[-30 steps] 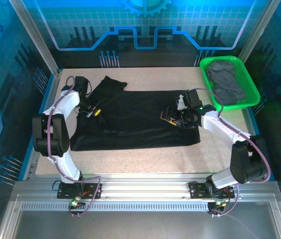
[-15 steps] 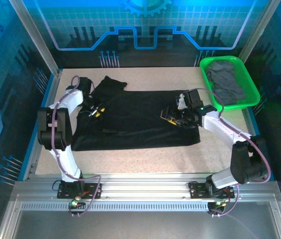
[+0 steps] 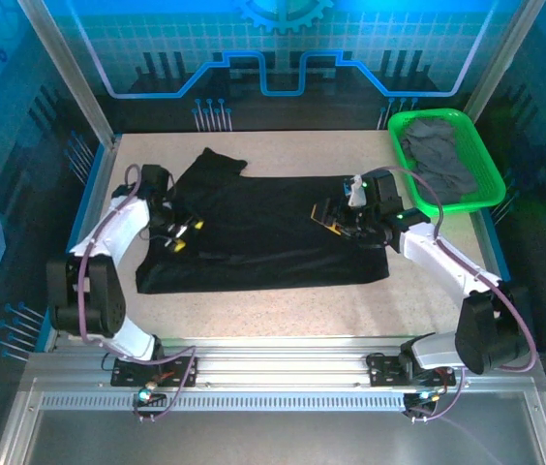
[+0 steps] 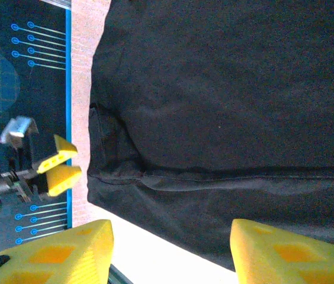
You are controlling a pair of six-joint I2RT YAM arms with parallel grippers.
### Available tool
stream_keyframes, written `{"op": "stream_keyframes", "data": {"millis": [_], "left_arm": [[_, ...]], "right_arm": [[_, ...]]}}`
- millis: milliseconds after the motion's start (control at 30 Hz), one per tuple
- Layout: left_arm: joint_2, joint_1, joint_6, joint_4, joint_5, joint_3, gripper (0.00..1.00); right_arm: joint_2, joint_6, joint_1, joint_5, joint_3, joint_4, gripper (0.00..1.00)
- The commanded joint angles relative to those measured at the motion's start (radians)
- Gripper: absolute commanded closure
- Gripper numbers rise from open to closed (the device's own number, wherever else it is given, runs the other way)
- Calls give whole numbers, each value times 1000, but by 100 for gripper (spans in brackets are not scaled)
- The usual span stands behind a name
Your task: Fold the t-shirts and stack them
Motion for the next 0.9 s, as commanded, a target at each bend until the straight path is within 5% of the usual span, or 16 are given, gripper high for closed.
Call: {"op": "stream_keyframes", "data": {"millis": [0, 300, 533, 867], "left_arm": [[-35, -18, -169, 21, 70, -103, 35], [108, -94, -258, 125, 89, -56, 44], [189, -131, -203, 112, 62, 72, 99], [390, -207, 6, -59, 18, 316, 100]], "right_arm": [[8, 4, -10, -23, 24, 5, 45], [-9, -3, -13, -29, 19, -2, 45], [-62, -1, -26, -17, -19, -23, 45], [-80, -8, -48, -26, -37, -44, 45]]}}
